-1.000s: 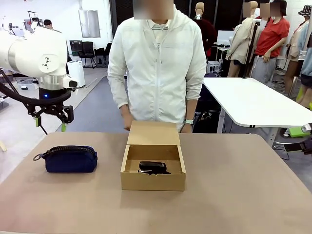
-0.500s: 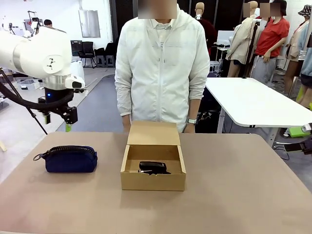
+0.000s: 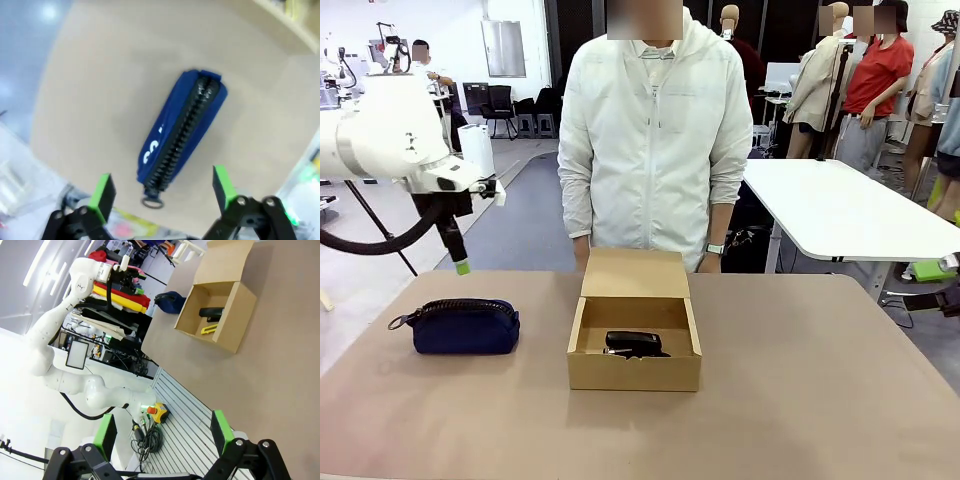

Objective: Pack the items into the box.
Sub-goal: Pick up the item indicated by the person and place it inside the Mailer Box.

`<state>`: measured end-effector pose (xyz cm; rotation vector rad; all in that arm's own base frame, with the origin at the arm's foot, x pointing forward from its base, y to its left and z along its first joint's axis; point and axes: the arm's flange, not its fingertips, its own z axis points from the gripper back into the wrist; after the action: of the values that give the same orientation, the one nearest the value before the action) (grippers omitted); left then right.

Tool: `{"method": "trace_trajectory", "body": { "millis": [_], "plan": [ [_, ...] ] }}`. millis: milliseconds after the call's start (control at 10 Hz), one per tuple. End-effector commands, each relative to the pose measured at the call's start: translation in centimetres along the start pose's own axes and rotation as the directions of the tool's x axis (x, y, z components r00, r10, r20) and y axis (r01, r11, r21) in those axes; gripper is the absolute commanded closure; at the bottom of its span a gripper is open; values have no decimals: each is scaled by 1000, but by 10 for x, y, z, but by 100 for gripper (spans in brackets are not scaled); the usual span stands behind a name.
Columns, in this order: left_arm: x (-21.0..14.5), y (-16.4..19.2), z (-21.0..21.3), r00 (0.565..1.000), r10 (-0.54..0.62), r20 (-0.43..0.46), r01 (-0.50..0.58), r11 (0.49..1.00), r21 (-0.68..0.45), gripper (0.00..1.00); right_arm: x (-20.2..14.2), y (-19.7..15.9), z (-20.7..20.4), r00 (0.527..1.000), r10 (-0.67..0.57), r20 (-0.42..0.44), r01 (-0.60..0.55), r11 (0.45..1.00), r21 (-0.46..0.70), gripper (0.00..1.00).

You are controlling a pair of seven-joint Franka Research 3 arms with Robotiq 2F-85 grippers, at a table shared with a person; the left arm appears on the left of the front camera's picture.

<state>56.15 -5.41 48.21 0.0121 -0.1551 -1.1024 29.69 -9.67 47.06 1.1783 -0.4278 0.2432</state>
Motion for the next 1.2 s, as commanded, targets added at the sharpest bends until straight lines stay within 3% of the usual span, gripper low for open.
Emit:
{"method": "trace_trajectory", "body": {
  "millis": [0,100,200,300,400,500,600,700,1100],
  "plan": [
    [-30,4,-13,336,-896,290,940,300,-164,0,1,4,2,1000,-14,-5,14,1000,4,0],
    [-29,6,-13,328,-905,272,944,304,-129,0,1,4,2,1000,-14,-5,14,1000,4,0],
    [-23,6,-9,434,-868,240,901,415,-128,0,1,4,2,1000,-14,-5,14,1000,4,0],
    [-16,1,-14,952,-301,49,303,952,-41,0,1,4,2,1000,-14,-5,14,1000,4,0],
    [-16,1,-14,952,-301,49,303,952,-41,0,1,4,2,1000,-14,-5,14,1000,4,0],
    [-18,0,-15,887,-454,81,459,886,-57,0,1,4,2,1000,-14,-5,14,1000,4,0],
    [-16,-3,-24,908,-420,10,420,907,-32,0,1,4,2,1000,-14,-5,14,1000,4,0],
    [-18,-3,-38,910,-415,-19,412,908,-77,0,1,4,2,1000,-14,-5,14,1000,4,0],
    [-24,2,-91,911,-412,-29,403,902,-157,0,1,4,2,1000,-14,-5,14,1000,4,0]
  ]
}}
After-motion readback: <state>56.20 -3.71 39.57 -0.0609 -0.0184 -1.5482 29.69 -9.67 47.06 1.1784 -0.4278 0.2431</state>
